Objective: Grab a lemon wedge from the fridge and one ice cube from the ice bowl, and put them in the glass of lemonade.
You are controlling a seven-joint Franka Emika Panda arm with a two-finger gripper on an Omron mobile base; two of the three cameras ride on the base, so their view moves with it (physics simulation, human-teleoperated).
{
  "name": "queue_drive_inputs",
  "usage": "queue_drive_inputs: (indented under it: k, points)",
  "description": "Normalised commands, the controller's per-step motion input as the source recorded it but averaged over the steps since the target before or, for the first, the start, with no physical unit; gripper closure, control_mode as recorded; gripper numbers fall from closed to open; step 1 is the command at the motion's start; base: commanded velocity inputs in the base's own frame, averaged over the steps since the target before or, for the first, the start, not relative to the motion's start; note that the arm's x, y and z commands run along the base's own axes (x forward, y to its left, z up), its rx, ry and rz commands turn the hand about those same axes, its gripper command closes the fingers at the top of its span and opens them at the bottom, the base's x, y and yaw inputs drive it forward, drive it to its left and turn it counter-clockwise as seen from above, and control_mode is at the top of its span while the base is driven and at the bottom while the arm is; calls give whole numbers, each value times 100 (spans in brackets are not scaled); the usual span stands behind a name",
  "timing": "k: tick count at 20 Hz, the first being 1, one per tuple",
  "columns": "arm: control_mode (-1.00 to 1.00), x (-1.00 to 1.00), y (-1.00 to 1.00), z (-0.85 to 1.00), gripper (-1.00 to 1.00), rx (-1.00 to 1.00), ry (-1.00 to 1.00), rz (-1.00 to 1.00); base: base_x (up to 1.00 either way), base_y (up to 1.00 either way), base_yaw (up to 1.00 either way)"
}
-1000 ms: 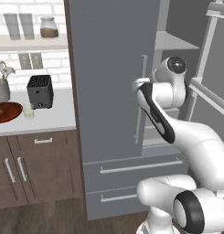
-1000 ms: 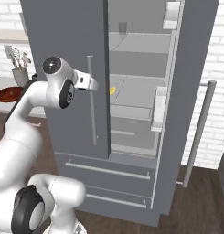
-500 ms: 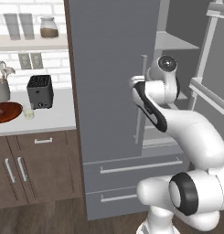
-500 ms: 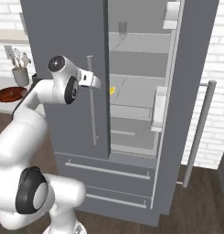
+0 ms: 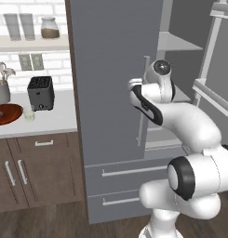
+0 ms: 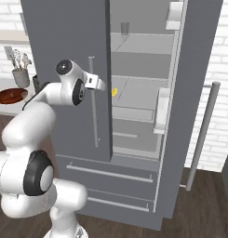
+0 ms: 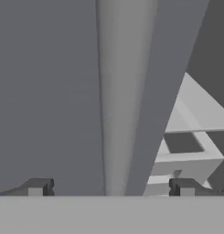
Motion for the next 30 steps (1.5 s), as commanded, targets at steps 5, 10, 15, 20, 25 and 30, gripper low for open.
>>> queue_drive_inputs:
  k: [5,10,15,20,25,30]
  points:
    - [-100,34,-4,-20,-100,0,0,0,0,0,0]
    - [-100,29,-9,-14,-100,0,0,-1,0,0,0]
    - [-100,38,0,-11,-100,0,0,0,0,0,0]
    - [-100,12,0,-2,100,0,1,0,0,0,0]
    - [-100,10,0,0,100,0,0,0,0,0,0]
    - [-100,8,9,0,100,0,0,0,0,0,0]
